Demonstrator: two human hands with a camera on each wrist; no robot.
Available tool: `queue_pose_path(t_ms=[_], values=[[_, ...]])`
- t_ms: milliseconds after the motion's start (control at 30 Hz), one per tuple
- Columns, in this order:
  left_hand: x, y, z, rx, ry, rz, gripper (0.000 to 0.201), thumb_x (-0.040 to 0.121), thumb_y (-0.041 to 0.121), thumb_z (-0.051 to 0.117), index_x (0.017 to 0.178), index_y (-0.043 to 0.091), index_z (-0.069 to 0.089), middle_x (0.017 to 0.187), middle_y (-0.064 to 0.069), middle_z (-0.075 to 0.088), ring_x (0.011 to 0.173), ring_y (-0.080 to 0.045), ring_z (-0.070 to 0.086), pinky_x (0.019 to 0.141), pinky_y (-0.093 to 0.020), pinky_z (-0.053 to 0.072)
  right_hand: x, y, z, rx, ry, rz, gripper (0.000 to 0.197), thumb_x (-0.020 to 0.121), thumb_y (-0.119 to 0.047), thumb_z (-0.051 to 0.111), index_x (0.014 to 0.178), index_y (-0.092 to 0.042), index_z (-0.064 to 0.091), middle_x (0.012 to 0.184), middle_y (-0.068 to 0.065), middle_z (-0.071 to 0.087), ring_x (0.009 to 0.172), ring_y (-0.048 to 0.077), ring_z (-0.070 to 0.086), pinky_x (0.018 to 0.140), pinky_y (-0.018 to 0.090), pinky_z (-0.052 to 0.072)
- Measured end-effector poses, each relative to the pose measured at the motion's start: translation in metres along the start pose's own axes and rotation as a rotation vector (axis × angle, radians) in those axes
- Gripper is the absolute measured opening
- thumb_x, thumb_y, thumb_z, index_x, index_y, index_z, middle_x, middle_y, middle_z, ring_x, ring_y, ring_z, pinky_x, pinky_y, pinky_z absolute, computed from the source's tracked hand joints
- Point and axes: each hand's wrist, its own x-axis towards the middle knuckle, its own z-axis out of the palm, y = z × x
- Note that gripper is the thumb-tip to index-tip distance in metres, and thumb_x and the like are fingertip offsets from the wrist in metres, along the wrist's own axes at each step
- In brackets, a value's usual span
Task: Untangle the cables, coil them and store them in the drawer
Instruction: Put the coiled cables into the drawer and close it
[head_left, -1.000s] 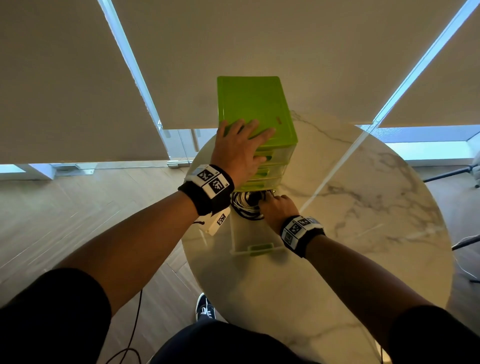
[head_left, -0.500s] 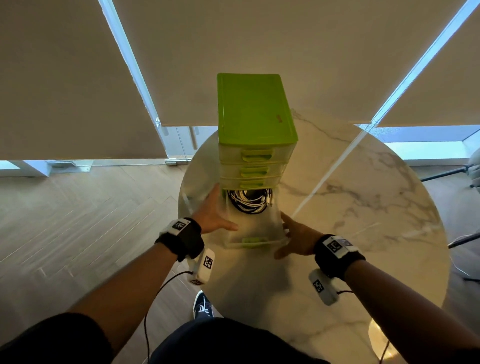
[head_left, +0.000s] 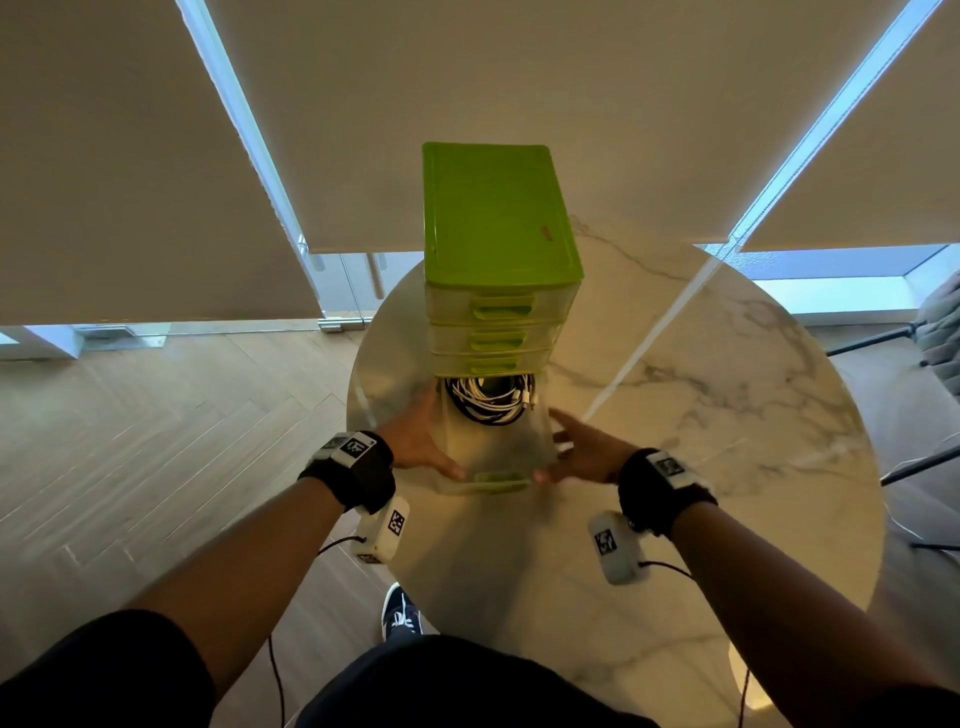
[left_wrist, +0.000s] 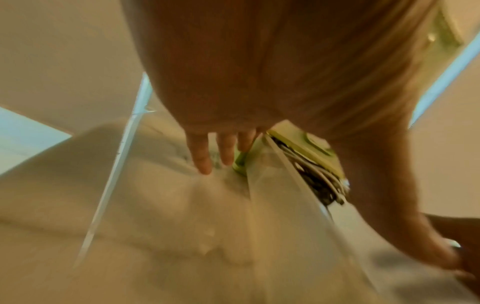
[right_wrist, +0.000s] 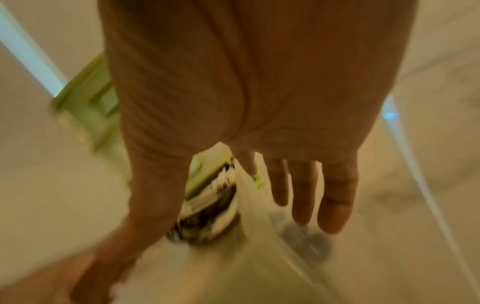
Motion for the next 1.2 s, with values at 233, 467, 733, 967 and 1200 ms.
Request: queue_pose_path(t_ms=[233, 467, 733, 967, 1200], values=[[0.024, 0.019, -0.02, -0.473, 0.394, 0.038, 0.103, 0.071, 0.046, 0.079, 0.15, 0.026, 0.017, 0.152, -0.005, 0.034, 0.137, -0.023, 0.035, 0.113, -0.044, 0.032, -0.011, -0.031, -0.002, -0.23, -0.136, 0.22, 0.117, 0.069, -0.021, 0.086, 0.152, -0.023, 0.005, 0.113, 0.008, 0.061, 0.1, 0.026, 0.061, 0.082, 0.039, 0.056], [0.036, 0.032, -0.024, -0.429, 0.453, 0.109, 0.064, 0.09, 0.026, 0.064, 0.146, 0.019, 0.034, 0.133, -0.001, 0.054, 0.117, -0.013, 0.05, 0.088, -0.022, 0.041, 0.002, -0.002, 0.018, -0.269, 0.072, 0.164, 0.062, 0.069, -0.032, 0.085, 0.121, -0.014, 0.056, 0.095, 0.004, 0.063, 0.072, 0.018, 0.062, 0.061, 0.028, 0.055], [0.045, 0.027, -0.03, -0.379, 0.461, 0.108, 0.046, 0.089, 0.03, 0.064, 0.131, 0.015, 0.052, 0.13, -0.008, 0.06, 0.119, -0.022, 0.055, 0.093, -0.032, 0.044, 0.012, -0.011, 0.02, -0.417, 0.192, 0.161, 0.063, 0.074, -0.045, 0.077, 0.121, -0.011, 0.054, 0.122, 0.01, 0.055, 0.109, 0.027, 0.055, 0.083, 0.03, 0.046], [0.048, 0.027, -0.037, -0.386, 0.446, 0.078, 0.039, 0.091, 0.027, 0.062, 0.126, 0.015, 0.048, 0.128, -0.01, 0.059, 0.118, -0.024, 0.057, 0.093, -0.033, 0.046, 0.016, -0.025, 0.005, -0.298, 0.335, 0.193, 0.056, 0.071, -0.037, 0.082, 0.116, -0.011, 0.059, 0.118, 0.01, 0.058, 0.103, 0.027, 0.059, 0.086, 0.034, 0.051], [0.046, 0.016, -0.04, -0.355, 0.413, 0.1, 0.041, 0.095, 0.031, 0.054, 0.132, 0.016, 0.044, 0.133, -0.011, 0.056, 0.122, -0.024, 0.053, 0.102, -0.041, 0.043, 0.027, -0.032, -0.002, -0.154, 0.437, 0.029, 0.135, 0.059, -0.012, 0.09, 0.153, -0.025, -0.007, 0.158, 0.009, 0.015, 0.137, 0.033, 0.035, 0.107, 0.042, 0.038]])
